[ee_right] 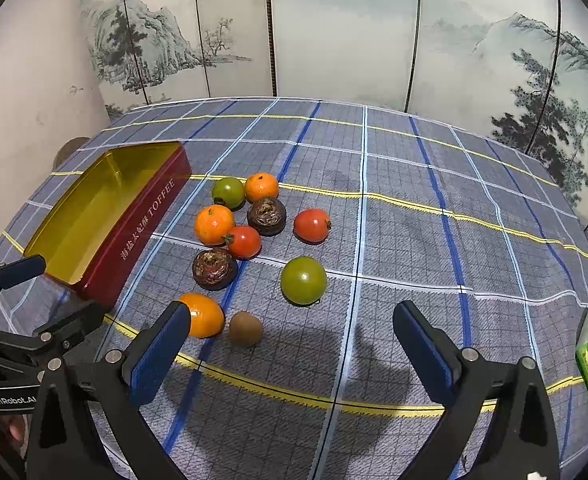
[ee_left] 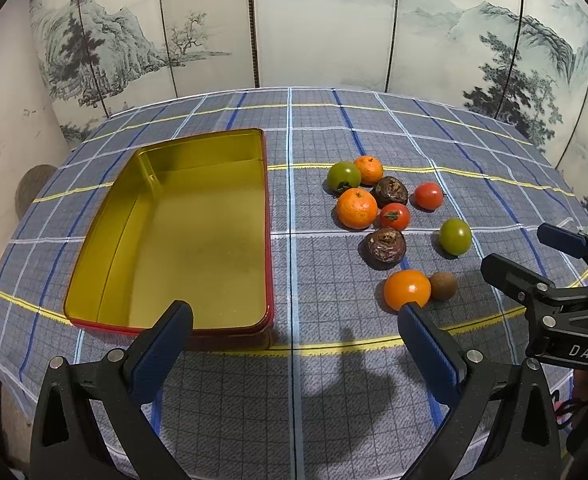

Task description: Organize fruits

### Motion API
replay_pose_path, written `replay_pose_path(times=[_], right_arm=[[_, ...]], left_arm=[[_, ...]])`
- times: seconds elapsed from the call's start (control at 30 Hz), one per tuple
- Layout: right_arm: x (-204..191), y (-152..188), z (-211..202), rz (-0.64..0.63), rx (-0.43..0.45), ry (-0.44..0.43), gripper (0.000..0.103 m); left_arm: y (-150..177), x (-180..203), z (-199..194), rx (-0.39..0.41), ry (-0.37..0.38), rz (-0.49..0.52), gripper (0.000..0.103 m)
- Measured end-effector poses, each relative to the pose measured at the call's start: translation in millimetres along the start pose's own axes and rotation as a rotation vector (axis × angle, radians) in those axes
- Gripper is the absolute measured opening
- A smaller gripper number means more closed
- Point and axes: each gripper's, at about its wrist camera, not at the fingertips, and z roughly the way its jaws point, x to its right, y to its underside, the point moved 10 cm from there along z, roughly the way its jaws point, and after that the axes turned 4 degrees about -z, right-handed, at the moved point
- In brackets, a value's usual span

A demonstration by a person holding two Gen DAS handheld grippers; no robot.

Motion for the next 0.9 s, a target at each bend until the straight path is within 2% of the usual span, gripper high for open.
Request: replay_pose_path(times=[0.77, 0.9], right_arm=[[-3.9, 3.5, 4.9, -0.007, -0.015, -0.018, 0.092], [-2.7, 5.3, 7.2, 0.0, -0.022, -0.012, 0.092]], left_arm=[[3.2, 2.7, -1.1, -0.002, 0.0, 0.015, 0.101], [4.0, 2.0, -0.7, -0.005, -0.002, 0.017, 0.096]])
